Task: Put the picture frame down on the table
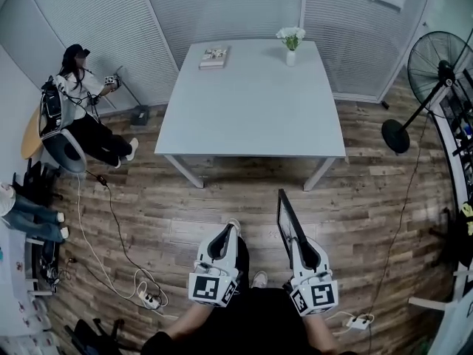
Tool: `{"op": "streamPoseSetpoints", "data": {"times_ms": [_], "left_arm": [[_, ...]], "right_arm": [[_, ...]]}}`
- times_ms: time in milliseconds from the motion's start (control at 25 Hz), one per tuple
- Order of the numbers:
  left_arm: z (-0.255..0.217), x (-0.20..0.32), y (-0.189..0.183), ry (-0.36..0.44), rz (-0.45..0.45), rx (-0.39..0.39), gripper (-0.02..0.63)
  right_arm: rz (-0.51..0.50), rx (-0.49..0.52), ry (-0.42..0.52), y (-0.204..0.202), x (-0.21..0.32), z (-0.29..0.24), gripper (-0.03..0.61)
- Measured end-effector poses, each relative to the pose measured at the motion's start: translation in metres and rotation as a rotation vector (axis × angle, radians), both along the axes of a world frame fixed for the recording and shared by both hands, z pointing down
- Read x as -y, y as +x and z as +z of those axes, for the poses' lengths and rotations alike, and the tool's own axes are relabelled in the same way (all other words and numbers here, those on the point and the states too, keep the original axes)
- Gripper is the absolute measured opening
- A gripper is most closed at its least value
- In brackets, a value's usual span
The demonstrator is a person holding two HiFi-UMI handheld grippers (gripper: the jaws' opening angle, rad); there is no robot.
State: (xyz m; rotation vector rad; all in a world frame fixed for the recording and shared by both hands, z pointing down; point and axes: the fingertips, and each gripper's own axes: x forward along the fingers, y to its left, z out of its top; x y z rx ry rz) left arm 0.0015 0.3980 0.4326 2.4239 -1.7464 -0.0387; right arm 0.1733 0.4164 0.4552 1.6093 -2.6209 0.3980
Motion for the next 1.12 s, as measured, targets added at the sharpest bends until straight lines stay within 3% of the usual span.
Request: {"op": "streamPoseSetpoints", "data": {"times_ms": [480, 1120], "left_arm": [[0.012, 0.137, -0.04, -0.041, 0.072, -0.028, 0.021], [-0.011, 0.303, -0.118, 0.015, 0.123, -0.073, 0.022]], "right_arm": [[0.013, -0.052, -0.081, -0.048, 0.127, 0.023, 0.058], [0.032, -0.093, -0.037, -0.136, 0.282, -0.014, 0.058]]}}
